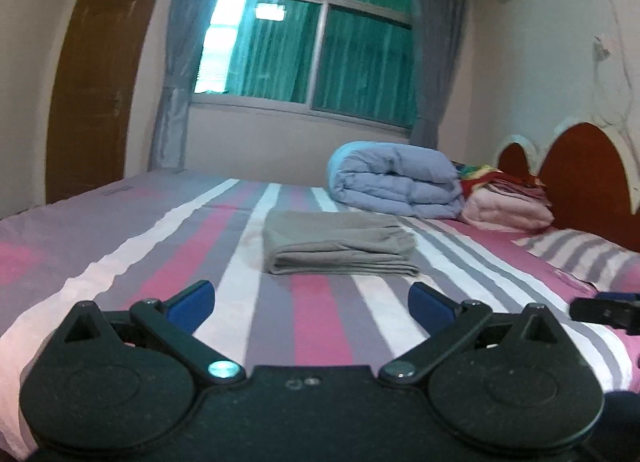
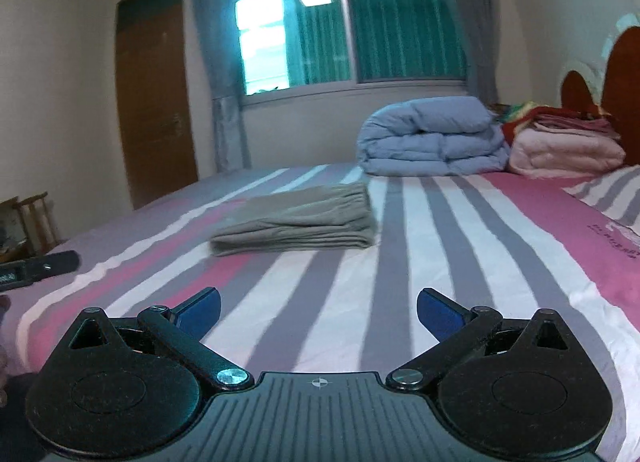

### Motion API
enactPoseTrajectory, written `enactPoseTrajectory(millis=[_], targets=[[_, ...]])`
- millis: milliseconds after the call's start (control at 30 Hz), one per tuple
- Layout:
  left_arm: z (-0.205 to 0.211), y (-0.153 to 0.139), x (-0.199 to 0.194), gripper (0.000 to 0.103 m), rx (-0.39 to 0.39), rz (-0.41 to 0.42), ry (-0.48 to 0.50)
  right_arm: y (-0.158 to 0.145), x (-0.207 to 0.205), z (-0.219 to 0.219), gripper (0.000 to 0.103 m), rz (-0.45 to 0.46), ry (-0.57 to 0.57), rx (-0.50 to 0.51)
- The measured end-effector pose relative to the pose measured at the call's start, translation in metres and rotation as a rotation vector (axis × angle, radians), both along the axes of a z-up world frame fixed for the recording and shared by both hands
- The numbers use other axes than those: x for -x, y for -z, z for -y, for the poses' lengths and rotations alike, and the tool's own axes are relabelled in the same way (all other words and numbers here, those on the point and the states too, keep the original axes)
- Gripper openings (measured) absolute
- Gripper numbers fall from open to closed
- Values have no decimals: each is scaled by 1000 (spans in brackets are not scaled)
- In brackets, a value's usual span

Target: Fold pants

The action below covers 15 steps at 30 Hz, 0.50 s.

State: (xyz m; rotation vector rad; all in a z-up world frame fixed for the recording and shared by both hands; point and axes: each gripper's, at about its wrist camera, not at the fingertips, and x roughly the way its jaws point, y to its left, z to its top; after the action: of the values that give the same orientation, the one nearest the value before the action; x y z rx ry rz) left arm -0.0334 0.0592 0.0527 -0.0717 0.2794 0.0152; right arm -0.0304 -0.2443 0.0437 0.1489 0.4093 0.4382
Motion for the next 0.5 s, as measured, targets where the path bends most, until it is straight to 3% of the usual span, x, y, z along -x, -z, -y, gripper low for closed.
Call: enactPoseTrajectory(millis=[167, 300, 500], targets=[[22, -3, 24, 97, -21, 28, 46, -1, 23, -6, 103, 29, -19, 0], [39, 0, 25, 97, -101, 19, 79, -6, 43, -12, 103, 58, -25, 13], [32, 4, 19, 97, -68, -3, 60, -4, 39, -19, 103, 60, -16, 45]])
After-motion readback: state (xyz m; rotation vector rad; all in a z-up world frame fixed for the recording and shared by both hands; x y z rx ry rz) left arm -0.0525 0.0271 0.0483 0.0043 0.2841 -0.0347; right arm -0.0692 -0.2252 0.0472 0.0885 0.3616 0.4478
